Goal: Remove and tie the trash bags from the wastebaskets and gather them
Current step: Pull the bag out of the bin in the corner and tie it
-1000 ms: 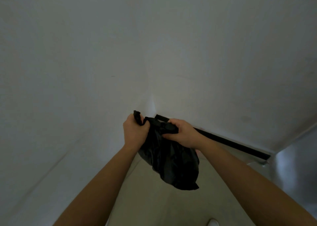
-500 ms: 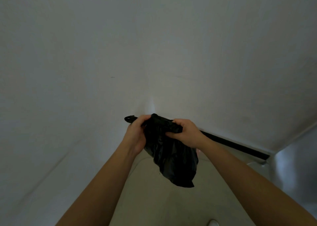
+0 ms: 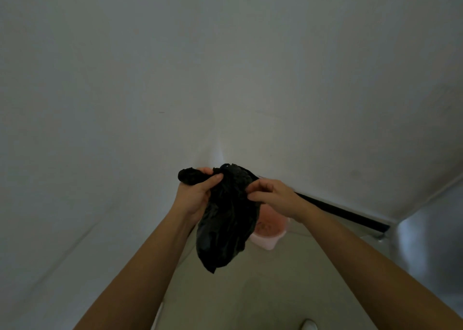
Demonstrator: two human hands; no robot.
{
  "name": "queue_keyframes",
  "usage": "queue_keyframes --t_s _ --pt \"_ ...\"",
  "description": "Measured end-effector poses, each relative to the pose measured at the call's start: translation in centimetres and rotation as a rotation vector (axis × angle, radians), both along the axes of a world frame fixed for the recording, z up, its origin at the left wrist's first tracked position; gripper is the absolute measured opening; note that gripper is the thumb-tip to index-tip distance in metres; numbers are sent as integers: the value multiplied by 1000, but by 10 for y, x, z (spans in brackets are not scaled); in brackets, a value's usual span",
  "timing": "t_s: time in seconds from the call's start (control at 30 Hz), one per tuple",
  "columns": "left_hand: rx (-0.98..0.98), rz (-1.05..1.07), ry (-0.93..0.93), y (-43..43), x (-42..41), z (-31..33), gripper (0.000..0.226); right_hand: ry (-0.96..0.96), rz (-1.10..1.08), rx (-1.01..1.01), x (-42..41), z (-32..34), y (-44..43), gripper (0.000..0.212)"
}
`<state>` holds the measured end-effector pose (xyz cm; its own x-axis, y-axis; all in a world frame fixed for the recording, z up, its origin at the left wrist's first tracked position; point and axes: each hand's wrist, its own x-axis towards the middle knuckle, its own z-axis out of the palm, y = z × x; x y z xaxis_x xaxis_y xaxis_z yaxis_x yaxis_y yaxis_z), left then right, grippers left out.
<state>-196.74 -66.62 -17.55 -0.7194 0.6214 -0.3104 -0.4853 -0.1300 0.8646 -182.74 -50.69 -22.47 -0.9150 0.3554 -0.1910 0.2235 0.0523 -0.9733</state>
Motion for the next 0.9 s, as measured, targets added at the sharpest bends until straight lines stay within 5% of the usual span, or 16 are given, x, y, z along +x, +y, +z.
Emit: queue_keyframes --t_s 0.17,0.33,0.5,0.67,0.9 --pt "-48 -39 117 -1 2 6 17 77 -176 -21 -9 14 -4 19" --pt "-109 -87 230 -1 2 7 16 81 -90 -44 -13 23 -8 28" --pt "-158 -114 294 1 1 6 16 112 -139 125 -16 18 -6 6" --pt "-192 -7 314 -2 -6 0 16 34 -62 559 -13 7 10 7" --pt "-98 34 161 0 -3 2 20 -12 -133 430 -3 -11 20 8"
